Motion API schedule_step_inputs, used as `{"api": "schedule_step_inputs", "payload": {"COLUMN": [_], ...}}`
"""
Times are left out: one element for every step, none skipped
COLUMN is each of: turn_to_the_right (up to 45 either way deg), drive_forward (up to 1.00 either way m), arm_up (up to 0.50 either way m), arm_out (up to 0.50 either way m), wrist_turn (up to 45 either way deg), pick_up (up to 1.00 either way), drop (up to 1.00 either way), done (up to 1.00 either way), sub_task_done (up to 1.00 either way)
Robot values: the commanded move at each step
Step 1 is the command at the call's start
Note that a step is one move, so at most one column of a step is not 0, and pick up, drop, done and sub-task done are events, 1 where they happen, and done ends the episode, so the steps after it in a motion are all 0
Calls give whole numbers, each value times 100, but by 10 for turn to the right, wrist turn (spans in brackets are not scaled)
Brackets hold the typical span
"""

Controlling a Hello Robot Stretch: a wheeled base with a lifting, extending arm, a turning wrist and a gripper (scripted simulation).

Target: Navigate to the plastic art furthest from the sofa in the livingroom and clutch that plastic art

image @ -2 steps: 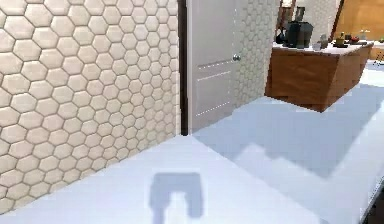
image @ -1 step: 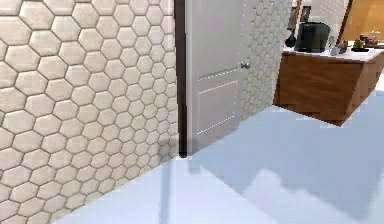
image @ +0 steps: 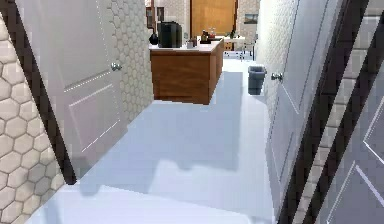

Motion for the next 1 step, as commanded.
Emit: {"api": "schedule_step_inputs", "payload": {"turn_to_the_right": [0], "drive_forward": [100], "arm_up": [0], "arm_out": [0], "wrist_turn": [0], "pick_up": [0], "drop": [0], "done": [0], "sub_task_done": [0]}}
